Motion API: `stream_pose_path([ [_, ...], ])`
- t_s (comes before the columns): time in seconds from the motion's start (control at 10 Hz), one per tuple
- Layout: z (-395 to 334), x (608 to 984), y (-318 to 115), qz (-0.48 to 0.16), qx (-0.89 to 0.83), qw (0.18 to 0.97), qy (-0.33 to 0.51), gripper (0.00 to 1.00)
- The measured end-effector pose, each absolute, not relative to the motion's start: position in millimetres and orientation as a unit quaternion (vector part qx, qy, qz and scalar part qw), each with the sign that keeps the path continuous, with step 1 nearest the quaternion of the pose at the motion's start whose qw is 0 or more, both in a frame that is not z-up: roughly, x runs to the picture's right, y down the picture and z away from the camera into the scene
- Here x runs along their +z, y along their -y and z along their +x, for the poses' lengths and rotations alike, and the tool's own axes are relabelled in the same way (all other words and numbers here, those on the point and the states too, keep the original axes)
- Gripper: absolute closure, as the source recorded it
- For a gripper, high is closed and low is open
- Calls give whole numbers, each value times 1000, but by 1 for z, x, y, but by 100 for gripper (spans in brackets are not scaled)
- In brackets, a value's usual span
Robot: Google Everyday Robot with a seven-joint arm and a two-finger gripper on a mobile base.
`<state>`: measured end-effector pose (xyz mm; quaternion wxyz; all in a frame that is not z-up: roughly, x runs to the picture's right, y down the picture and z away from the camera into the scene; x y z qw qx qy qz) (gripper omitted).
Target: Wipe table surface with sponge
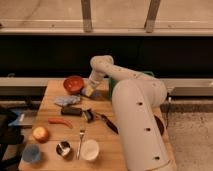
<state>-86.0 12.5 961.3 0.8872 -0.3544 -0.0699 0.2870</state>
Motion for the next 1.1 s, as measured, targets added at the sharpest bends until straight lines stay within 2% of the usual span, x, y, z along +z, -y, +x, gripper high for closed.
stream_pose_path([
  [0.2, -91, 945, -27, -361, 270, 890, 63, 100],
  [0.6, -46, 933, -49, -376, 274, 885, 15, 100],
  [1.1, -25, 977, -12, -346, 324, 880, 2, 100],
])
